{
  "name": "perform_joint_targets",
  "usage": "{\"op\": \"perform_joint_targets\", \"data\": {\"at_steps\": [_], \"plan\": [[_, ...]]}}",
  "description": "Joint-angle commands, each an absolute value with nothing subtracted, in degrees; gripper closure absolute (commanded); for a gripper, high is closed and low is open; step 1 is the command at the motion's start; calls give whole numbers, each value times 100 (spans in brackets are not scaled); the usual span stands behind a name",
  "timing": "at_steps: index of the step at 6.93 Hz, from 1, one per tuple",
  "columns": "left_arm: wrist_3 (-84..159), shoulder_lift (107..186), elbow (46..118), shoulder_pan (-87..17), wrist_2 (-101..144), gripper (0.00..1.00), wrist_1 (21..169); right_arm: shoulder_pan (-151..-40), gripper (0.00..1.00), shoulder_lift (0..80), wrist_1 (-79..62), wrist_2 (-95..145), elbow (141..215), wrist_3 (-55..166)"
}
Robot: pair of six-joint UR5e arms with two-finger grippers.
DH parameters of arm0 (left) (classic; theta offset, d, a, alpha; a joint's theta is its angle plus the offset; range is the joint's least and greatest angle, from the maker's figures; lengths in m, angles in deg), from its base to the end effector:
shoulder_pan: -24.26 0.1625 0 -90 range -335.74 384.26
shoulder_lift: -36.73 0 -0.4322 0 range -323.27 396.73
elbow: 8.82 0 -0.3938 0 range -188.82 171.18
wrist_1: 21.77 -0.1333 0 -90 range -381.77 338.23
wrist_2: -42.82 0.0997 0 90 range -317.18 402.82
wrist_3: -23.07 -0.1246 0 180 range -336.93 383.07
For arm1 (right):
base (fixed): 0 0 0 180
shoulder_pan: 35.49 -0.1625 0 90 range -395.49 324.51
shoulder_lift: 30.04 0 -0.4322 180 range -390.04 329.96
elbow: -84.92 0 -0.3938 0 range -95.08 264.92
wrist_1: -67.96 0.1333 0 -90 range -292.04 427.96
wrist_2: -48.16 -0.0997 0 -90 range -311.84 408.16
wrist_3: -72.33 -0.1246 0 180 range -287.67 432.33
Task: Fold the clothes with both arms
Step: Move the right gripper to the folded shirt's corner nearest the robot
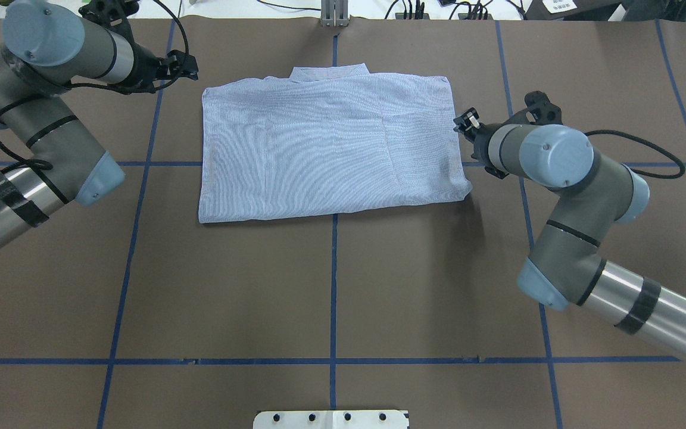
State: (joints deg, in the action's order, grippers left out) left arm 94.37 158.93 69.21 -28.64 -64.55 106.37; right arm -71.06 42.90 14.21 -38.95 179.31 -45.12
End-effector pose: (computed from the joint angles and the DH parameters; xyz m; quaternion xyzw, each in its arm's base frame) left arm 0.3778 -0.6588 0.3695 0.1750 0.4681 -0.1834 0.8465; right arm -0.4490 -0.4927 0.4139 0.0562 -0.4796 0.4680 0.7401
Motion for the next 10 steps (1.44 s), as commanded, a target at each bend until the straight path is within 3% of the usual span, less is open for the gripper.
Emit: {"op": "perform_joint_targets", "data": {"at_steps": [1,4,5,6,8,10], "plan": [[9444,15890,6923,-2865,-6450,0,10637,-6837,29,4405,1400,-3894,18089,-4693],[9479,15890,6923,-2865,-6458,0,10646,-6723,29,4467,1391,-3903,18063,-4693],[9479,15890,6923,-2865,-6467,0,10646,-6696,47,4467,1382,-3894,18037,-4711],[9479,15890,6923,-2865,-6459,0,10646,-6696,99,4476,1382,-3903,18063,-4789],[9479,15855,6923,-2865,-6467,0,10664,-6713,100,4467,1391,-3947,18211,-4790],[9488,15829,7245,-2856,-6502,0,10655,-6565,100,4808,1373,-4191,18894,-5174]]}}
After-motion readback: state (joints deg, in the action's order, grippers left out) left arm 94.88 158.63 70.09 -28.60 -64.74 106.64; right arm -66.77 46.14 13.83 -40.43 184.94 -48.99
